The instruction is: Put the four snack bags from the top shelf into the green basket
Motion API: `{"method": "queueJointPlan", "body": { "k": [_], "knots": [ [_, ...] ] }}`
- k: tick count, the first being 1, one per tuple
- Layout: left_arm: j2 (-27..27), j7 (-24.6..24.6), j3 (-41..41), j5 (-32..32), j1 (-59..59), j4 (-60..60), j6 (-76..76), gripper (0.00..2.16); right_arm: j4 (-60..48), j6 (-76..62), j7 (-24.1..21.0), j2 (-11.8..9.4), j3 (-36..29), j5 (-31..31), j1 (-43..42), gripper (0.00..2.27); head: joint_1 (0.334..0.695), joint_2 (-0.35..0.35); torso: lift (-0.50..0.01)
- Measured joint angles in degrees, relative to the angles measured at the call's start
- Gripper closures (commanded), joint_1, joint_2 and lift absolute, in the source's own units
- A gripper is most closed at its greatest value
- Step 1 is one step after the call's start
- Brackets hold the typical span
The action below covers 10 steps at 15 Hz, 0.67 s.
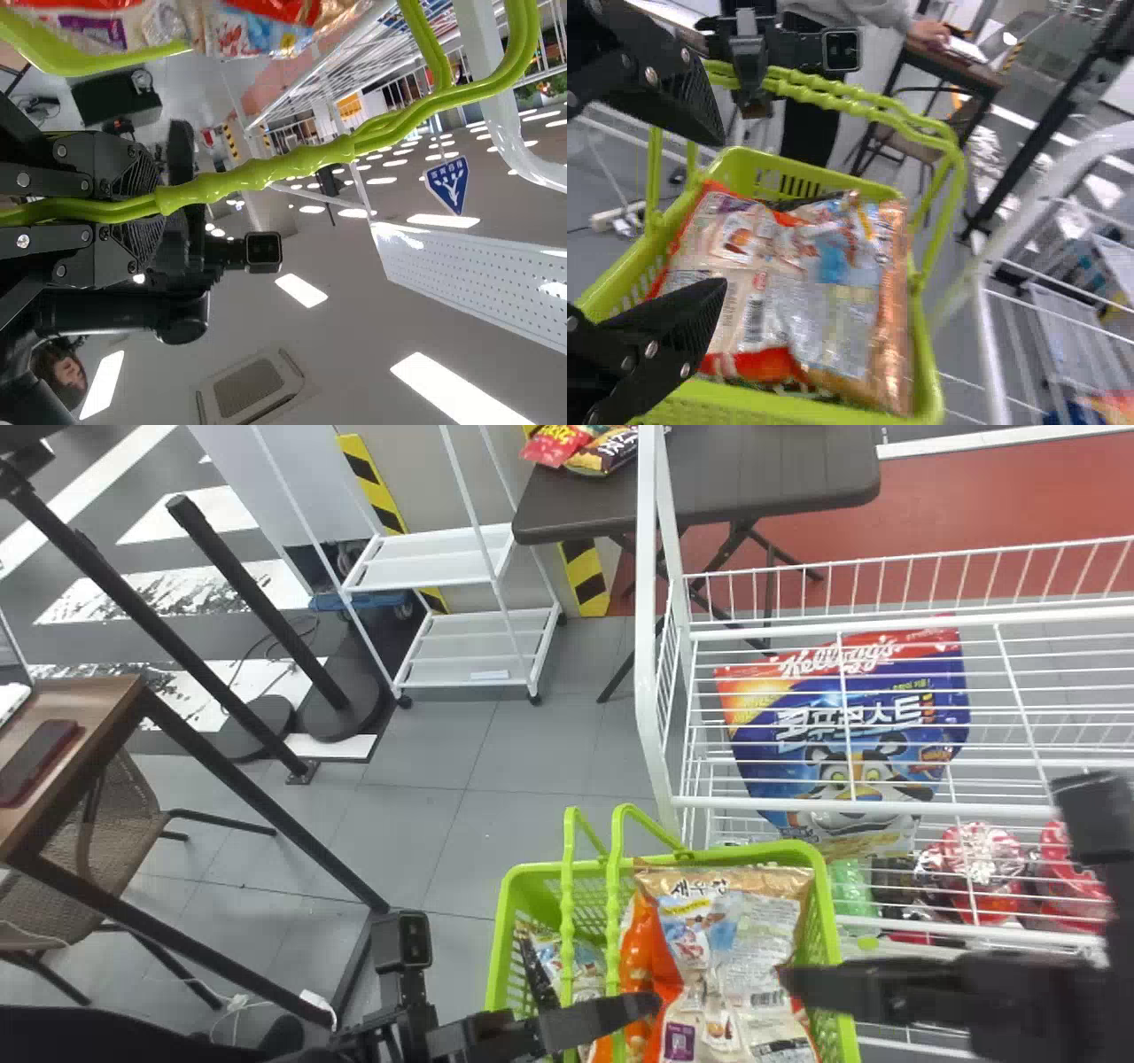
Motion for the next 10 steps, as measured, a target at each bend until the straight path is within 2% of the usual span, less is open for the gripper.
{"method": "queueJointPlan", "body": {
  "k": [1, 2, 3, 6, 7, 10],
  "knots": [
    [0.02, 0.0, 0.02, 0.0, 0.0, 0.02, 0.0, 2.15, -2.31, -3.42, 0.19, -0.07, -2.04, 2.43, 1.52, 0.05, 0.695, 0.335, 0.0],
    [0.06, 0.0, 0.12, 0.0, 0.0, 0.09, 0.0, 2.15, -4.11, -8.76, 0.18, -0.09, -3.19, 6.81, 3.38, 0.04, 0.695, 0.286, 0.0],
    [0.12, 0.0, 0.22, 0.0, 0.03, 0.16, 0.0, 2.15, -5.32, -14.81, -0.04, -0.09, -3.82, 12.65, 5.43, 0.04, 0.695, 0.186, 0.0],
    [0.3, 0.0, 0.4, 0.09, 0.09, 0.51, 0.0, 2.15, -5.65, -33.81, -0.91, 0.3, -4.64, 29.07, 11.19, 0.03, 0.695, 0.042, 0.0],
    [0.34, 0.0, 0.41, 0.09, 0.08, 0.61, 0.0, 2.15, -4.52, -40.77, -0.94, 0.5, -4.84, 32.68, 12.93, 0.03, 0.695, -0.018, 0.0],
    [0.29, 0.0, 0.18, -0.05, -0.05, 0.68, 0.0, 2.15, 1.84, -62.41, -0.92, 0.74, -5.63, 37.19, 17.27, 0.03, 0.695, -0.066, 0.0]
  ]
}}
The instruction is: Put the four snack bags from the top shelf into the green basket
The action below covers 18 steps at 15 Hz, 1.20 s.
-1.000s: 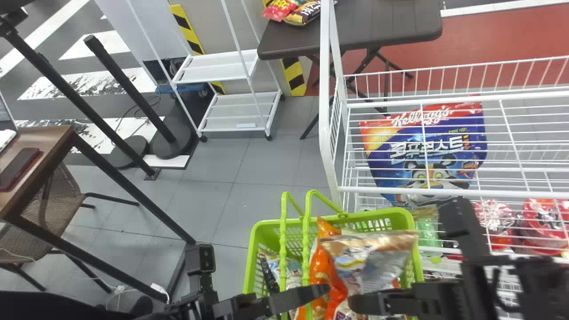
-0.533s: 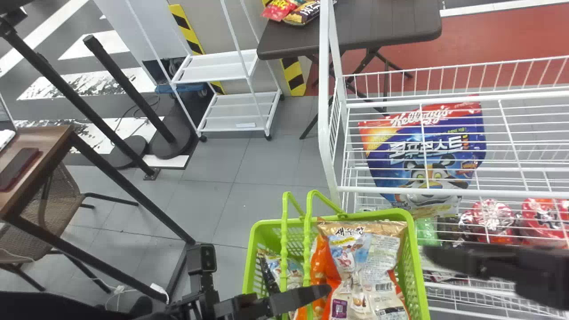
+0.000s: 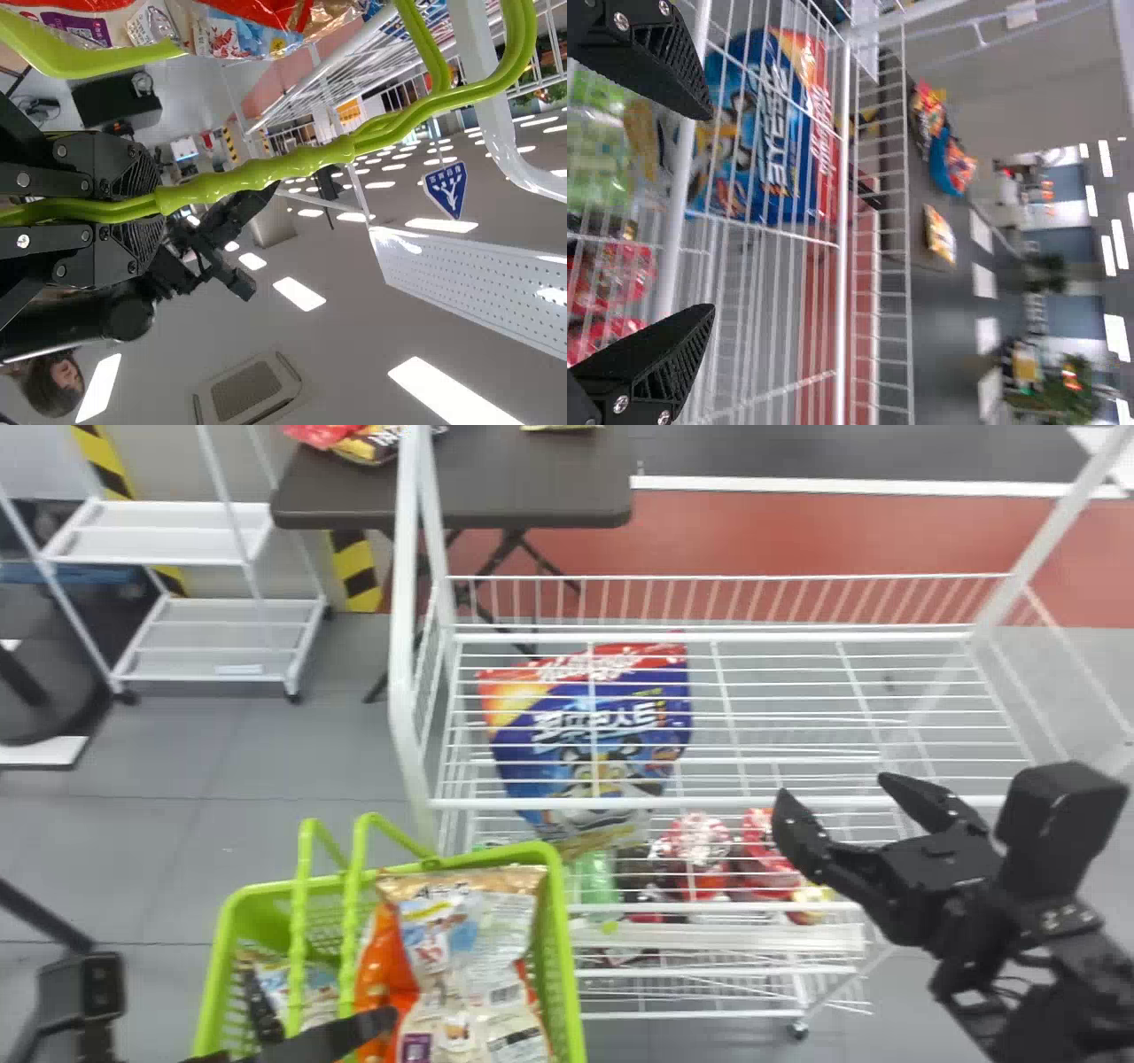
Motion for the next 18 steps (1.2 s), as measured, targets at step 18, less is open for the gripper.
{"method": "queueJointPlan", "body": {
  "k": [18],
  "knots": [
    [-0.34, 0.0, -0.18, -0.39, 1.61, -2.2, 1.02, 2.15, 12.85, -30.09, 2.2, 1.37, -1.75, -0.16, 7.6, 0.05, 0.695, -0.122, 0.0]
  ]
}}
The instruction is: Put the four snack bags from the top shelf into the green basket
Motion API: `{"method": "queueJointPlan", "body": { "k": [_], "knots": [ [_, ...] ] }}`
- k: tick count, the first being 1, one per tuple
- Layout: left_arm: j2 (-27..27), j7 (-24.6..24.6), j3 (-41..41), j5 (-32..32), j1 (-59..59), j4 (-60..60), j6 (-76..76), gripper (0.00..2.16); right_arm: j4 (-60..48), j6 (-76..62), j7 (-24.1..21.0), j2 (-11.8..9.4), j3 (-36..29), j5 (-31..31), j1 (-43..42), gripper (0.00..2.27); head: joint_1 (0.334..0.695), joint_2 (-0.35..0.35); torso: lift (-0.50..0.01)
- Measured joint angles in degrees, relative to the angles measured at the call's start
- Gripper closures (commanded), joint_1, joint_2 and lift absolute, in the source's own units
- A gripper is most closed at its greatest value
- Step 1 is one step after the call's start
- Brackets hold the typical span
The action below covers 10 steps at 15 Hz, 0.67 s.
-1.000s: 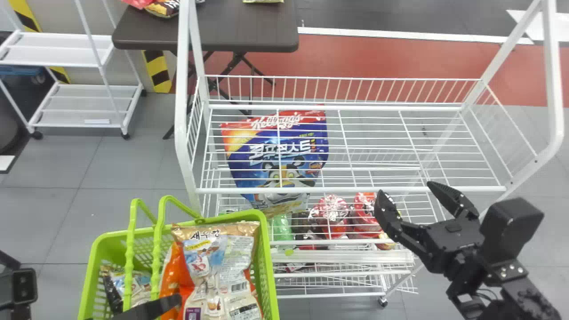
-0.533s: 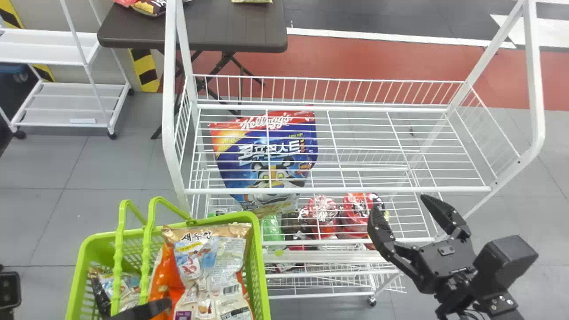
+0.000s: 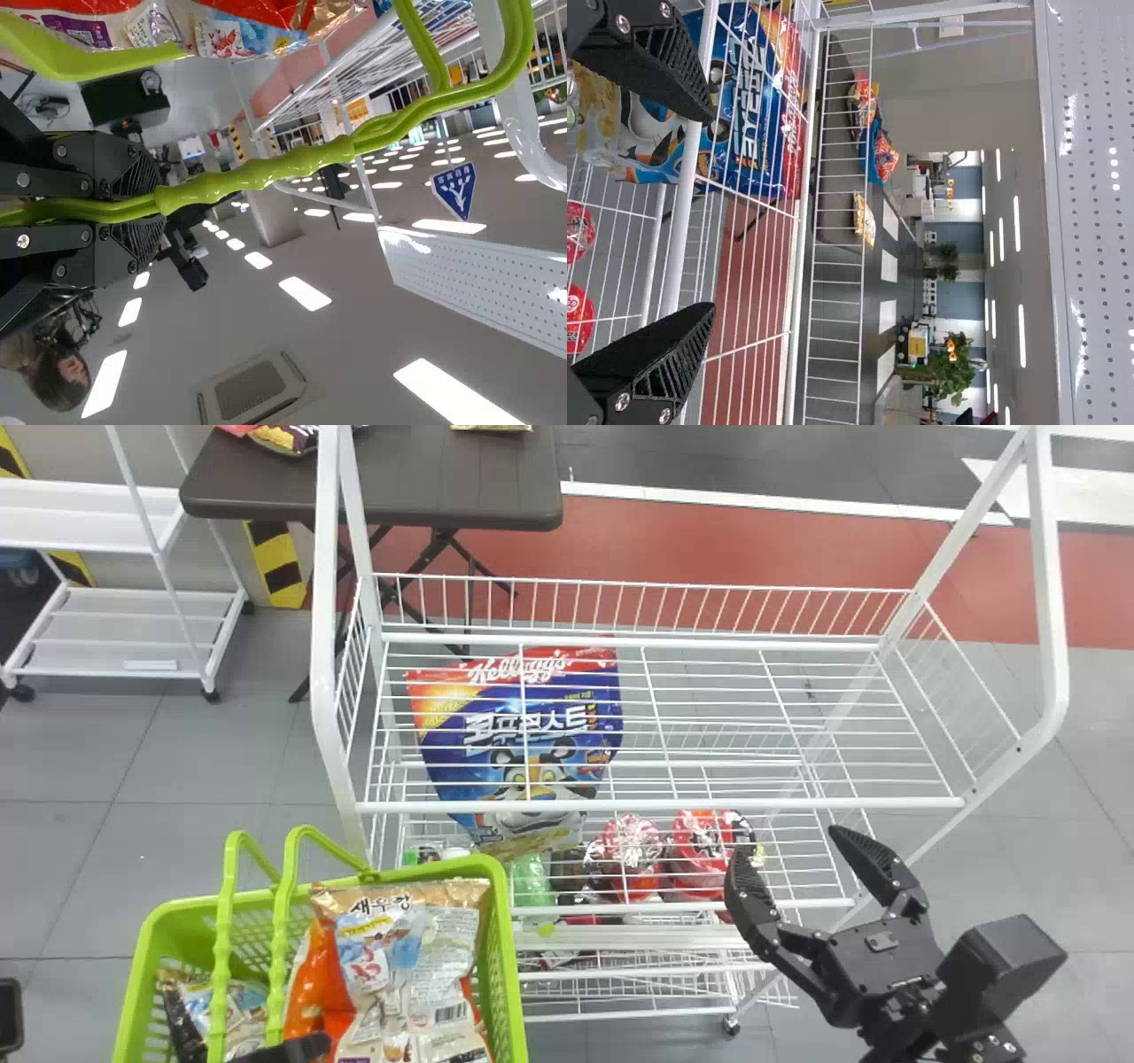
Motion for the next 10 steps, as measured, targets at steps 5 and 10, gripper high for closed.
{"method": "queueJointPlan", "body": {
  "k": [5, 10],
  "knots": [
    [0.0, 0.0, 0.06, 0.0, 0.19, -0.29, 0.32, 2.15, -0.25, -0.05, 0.0, 0.71, -0.03, 0.0, 0.35, 0.06, 0.695, -0.121, 0.0],
    [0.05, 0.0, 0.01, 0.0, 0.23, -0.43, 0.38, 2.15, -0.54, 0.09, 0.0, 0.86, 0.17, 0.0, 0.36, 0.06, 0.695, -0.117, 0.0]
  ]
}}
